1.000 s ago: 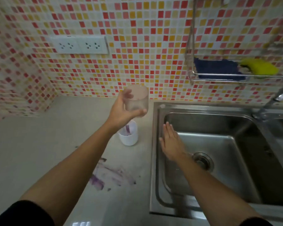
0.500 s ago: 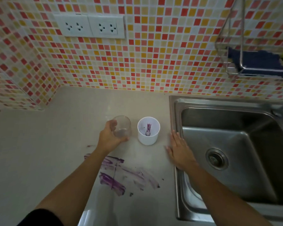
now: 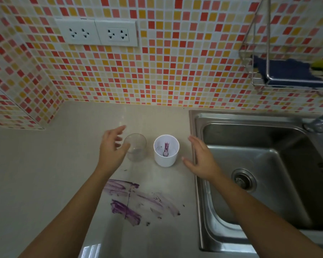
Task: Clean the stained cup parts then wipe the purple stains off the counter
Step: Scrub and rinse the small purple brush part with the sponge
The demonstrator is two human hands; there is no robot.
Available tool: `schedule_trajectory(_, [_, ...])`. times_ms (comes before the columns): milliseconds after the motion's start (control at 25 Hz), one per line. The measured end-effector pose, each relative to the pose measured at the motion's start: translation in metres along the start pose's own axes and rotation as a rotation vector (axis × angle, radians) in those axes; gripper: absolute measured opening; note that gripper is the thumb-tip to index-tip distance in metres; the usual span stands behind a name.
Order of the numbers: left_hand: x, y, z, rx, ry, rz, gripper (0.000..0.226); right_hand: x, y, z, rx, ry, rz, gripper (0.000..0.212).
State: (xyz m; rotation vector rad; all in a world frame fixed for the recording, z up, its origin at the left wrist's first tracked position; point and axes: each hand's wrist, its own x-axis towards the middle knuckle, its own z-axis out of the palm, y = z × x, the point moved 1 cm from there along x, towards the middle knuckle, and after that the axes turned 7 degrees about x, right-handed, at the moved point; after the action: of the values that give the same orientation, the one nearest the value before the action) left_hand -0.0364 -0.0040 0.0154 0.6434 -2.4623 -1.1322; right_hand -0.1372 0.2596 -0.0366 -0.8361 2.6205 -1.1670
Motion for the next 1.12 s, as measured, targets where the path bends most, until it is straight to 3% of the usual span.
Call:
schedule_trajectory(80, [0.011,0.035,0.007,0.117,-0.116,0.245,0.028,0.009,-0.014,-0.002,0.049,-0.071,-0.012,0.087])
schedule_trajectory(160, [0.024,0.059,0.022,0.296,-0.34,0.429,0.027,0.016,-0.024,0.0,0.05,-0.133,-0.001,0.096])
schedule_trajectory(280, [0.035,0.067,0.042,0.536,-0.567,0.563,0.033,0.021,-0.031,0.003,0.074,-0.173,0.008,0.095])
schedule_trajectory(400, [0.037,0.069,0.053,0.671,-0.649,0.629,0.029,0.021,-0.032,0.004,0.111,-0.175,-0.01,0.083])
schedule_trajectory(800, [0.042,0.098,0.045,0.716,-0.572,0.6,0.029,0.024,-0.035,0.005,0.077,-0.163,0.031,0.085])
schedule_trajectory(960, [0.044,0.134,0.013,0.649,-0.467,0.649,0.027,0.018,-0.034,-0.006,0.076,-0.197,0.112,0.108])
schedule_trajectory(1120, [0.027,0.162,0.002,0.346,-0.34,0.608,0.019,-0.003,-0.032,-0.058,0.091,0.026,0.085,0.089])
